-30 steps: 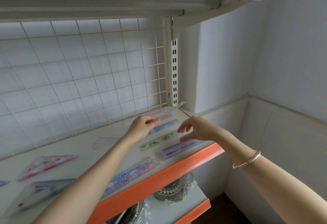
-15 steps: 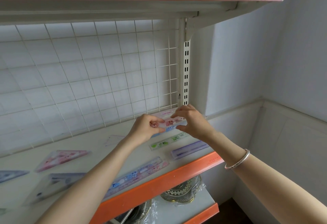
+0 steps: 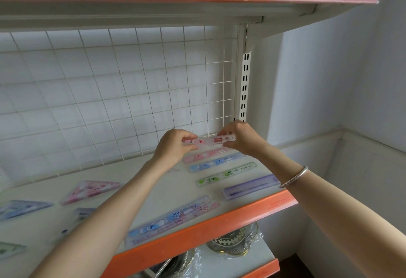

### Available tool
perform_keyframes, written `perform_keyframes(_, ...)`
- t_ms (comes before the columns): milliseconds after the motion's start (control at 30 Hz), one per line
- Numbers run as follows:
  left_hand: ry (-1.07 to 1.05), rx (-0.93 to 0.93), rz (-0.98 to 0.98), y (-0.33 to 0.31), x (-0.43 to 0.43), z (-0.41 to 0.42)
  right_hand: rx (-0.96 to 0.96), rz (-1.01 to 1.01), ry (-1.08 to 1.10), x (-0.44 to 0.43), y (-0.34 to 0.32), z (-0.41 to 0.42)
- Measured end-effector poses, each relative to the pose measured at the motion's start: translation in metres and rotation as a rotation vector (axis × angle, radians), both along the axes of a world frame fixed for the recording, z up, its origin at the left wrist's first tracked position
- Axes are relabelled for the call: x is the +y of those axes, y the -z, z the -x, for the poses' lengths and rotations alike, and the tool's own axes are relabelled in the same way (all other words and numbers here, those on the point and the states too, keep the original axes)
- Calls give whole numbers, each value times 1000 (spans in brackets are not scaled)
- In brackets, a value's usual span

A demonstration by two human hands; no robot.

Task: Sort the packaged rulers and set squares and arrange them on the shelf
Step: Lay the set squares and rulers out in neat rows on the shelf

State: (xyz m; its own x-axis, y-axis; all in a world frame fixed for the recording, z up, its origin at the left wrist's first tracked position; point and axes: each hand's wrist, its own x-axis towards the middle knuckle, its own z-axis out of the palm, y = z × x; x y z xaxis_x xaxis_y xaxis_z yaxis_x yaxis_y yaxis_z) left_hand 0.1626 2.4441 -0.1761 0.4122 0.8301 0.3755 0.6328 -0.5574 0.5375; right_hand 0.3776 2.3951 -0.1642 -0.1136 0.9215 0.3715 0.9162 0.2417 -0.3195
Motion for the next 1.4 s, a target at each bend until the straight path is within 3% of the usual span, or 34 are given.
perform_keyframes(467,-147,168,38,14,17,33,-84,289,34,63,16,11)
perform_keyframes(867,-176,195,45,18,30,47,-123,453,-9,85,38,8)
perform_keyframes(1100,-173,196,66,21,28,44,-135,449,-5,83,41,8)
perform_keyframes(1400,-116,169,96,26,10,46,-6,281,-138,50,35,41)
